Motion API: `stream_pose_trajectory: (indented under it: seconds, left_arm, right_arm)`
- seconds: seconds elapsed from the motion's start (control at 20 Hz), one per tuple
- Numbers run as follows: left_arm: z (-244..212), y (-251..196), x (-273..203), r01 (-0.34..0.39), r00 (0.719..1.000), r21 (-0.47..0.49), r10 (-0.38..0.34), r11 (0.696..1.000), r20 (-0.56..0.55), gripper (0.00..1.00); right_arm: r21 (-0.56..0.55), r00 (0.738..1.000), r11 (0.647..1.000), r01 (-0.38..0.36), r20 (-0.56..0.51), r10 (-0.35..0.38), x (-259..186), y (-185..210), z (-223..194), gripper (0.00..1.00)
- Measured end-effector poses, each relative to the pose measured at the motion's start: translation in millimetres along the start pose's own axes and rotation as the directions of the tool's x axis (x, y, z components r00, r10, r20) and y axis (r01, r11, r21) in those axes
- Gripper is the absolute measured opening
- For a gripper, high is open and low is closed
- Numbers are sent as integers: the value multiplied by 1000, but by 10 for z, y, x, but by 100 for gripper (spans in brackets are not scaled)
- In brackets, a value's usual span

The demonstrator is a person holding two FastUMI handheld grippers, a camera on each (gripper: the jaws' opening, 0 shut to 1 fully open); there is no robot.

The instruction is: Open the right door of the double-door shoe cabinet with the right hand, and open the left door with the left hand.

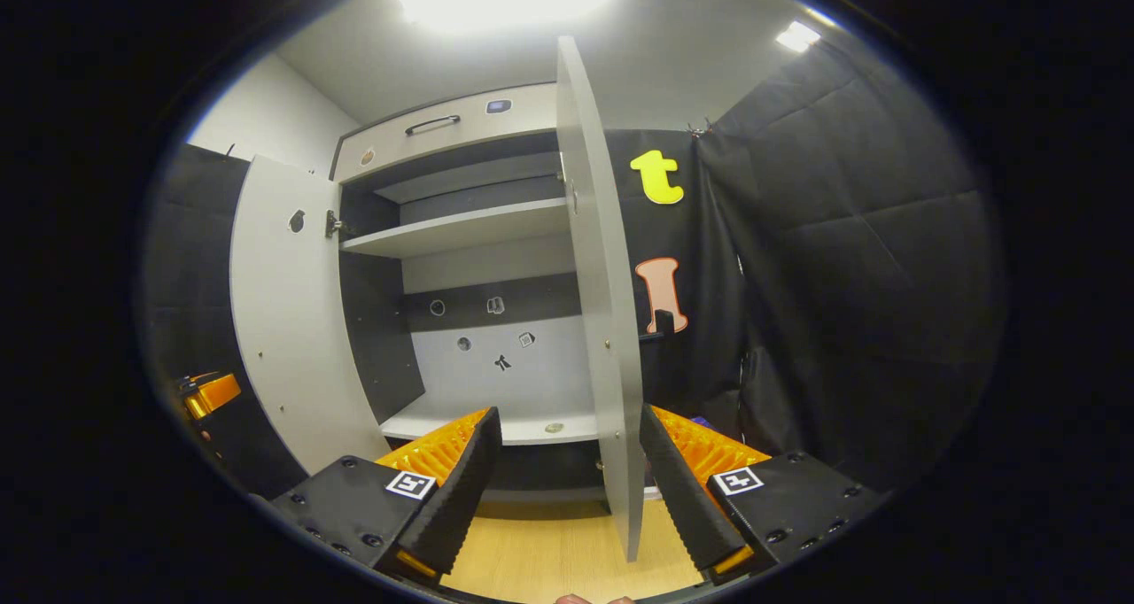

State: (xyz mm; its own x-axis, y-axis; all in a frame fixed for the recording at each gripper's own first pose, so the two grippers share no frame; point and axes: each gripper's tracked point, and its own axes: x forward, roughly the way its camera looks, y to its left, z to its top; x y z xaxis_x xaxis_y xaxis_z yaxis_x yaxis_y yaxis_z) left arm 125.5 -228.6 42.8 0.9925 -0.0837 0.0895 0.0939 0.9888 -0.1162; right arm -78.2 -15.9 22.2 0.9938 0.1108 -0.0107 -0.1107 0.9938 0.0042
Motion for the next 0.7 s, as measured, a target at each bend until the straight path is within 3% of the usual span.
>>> stream_pose_trajectory:
  seconds: [0.2,0.25,0.35,0.4,0.45,0.7]
  left_arm:
    - [-157,-41,52,9,1000,1,-9,1000,-26,100]
    - [-178,-55,61,10,1000,7,-10,1000,-27,96]
    - [-190,-85,41,12,1000,9,-12,1000,-27,100]
    - [-215,-94,42,17,999,5,-17,1000,-28,96]
    - [-227,-108,31,18,999,-2,-19,1000,-31,100]
    - [-278,-188,-32,8,999,-14,-9,1000,-35,96]
  right_arm:
    - [2,1000,1000,3,1,-3,32,61,-131,98]
    - [13,1000,1000,1,0,-1,47,71,-150,98]
    - [24,1000,1000,4,15,-4,59,69,-167,98]
    - [27,1000,1000,1,23,-2,87,70,-157,98]
    - [34,1000,999,-1,28,0,110,64,-156,98]
    - [68,999,997,-44,31,42,156,73,-184,97]
